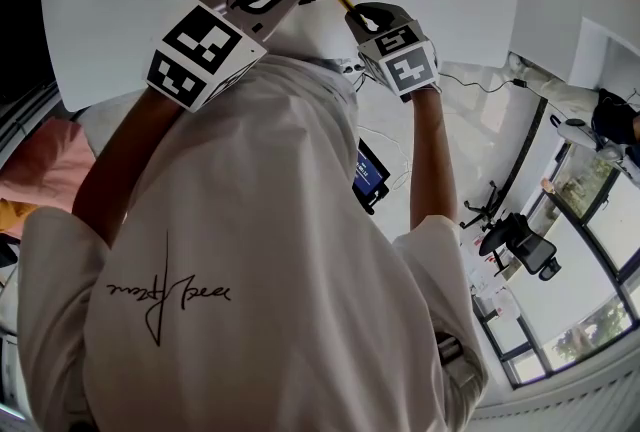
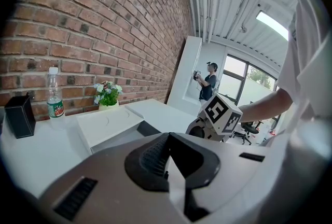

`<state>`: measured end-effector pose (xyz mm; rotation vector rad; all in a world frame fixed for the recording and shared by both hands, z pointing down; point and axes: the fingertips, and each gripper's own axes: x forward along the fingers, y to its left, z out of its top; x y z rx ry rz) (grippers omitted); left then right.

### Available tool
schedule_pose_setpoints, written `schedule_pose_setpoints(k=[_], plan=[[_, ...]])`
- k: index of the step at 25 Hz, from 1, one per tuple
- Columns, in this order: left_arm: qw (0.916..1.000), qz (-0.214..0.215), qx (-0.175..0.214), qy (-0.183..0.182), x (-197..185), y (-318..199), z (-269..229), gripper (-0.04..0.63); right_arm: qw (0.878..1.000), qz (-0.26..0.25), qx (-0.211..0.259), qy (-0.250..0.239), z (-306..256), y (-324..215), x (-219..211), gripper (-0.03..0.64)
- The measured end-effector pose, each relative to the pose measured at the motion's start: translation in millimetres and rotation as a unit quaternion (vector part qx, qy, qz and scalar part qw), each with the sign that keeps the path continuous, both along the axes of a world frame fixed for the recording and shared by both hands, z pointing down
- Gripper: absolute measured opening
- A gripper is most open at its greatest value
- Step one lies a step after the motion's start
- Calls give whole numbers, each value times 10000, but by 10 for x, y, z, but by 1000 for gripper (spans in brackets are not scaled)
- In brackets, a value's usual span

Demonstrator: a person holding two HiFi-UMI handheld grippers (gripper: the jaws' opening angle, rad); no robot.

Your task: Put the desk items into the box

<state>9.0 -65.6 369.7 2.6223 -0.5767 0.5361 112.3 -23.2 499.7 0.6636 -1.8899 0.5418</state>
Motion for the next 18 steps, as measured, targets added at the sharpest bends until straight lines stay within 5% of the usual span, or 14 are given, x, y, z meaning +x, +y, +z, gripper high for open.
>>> schedule_pose_setpoints(k=[18], plan=[[9999,-68,-82,3,-42,-4,11,2,9996,-226,165,55,-127,-289,-64,83]])
